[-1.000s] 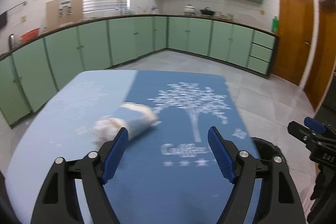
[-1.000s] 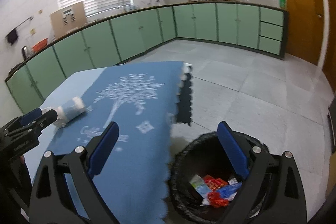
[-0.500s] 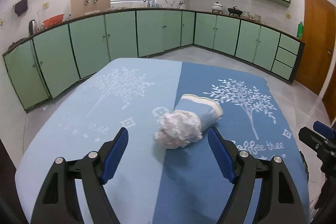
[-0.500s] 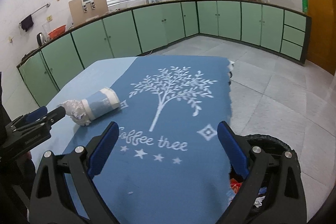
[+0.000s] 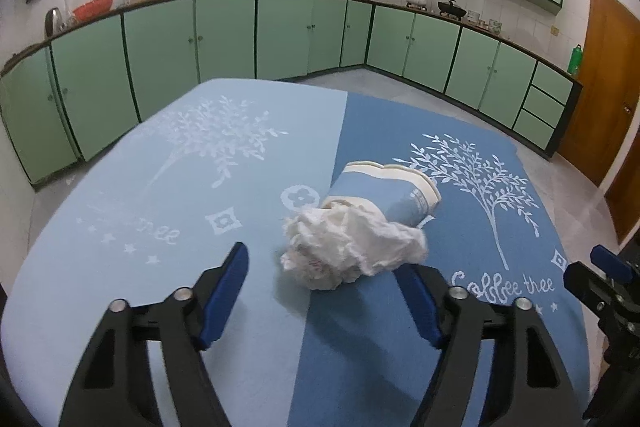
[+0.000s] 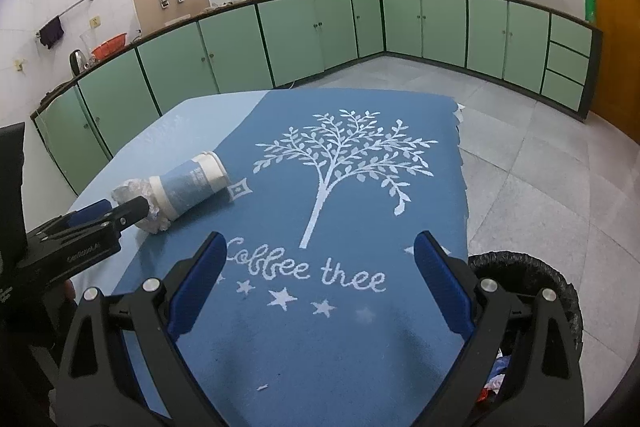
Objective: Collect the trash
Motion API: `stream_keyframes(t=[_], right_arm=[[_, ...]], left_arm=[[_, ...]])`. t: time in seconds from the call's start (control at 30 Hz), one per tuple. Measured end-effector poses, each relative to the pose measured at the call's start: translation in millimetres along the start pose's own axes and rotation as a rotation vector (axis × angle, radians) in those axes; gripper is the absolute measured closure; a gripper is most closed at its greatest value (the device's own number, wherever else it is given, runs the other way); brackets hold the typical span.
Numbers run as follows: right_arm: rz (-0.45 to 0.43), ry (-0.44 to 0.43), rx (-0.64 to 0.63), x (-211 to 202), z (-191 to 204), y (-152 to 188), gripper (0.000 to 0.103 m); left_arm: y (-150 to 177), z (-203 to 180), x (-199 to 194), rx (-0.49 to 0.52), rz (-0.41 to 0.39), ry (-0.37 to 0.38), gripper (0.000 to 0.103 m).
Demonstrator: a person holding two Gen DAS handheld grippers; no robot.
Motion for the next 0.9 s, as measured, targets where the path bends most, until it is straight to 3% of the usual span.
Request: stream_keyframes(t=[0.03, 0.1, 0.3, 0.53, 0.9], right_arm=[[0.002, 0.002, 0.001, 0.9, -0.7, 1.0, 0.011], [0.006, 0.005, 0.004, 2.5, -2.1, 1.6, 0.011], [0.011, -0.003, -0.004, 6.3, 3.3, -0.5, 0.011], [0.011, -0.033, -0.018, 15.0, 25.3, -8.1, 0.011], [0.018, -0.111, -0.036, 40.7, 89.2, -23.4, 0.011]], left_arm=[[0.2, -1.0, 1.7, -0.005, 0.005, 0.011, 0.043], [1.7, -3.7, 3.9, -0.012, 0.017, 0.029, 0.061], [1.3, -7.0, -3.3, -0.016, 0.001, 0.05, 0.08], [-4.4, 19.1, -19.7, -0.054, -0.032, 0.026, 0.084], [-6.9, 74.5, -22.0, -0.049, -0.046, -0.098, 0.084]])
Point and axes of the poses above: each gripper's, at about its wrist camera, not at the fingertips, and x roughly the way its jaws point, z to its left, y to its underside, the point moved 7 cm from there along x, roughly the way its jaws point, and after that the axes turned 3 degrees about -z, right-handed, at the moved point
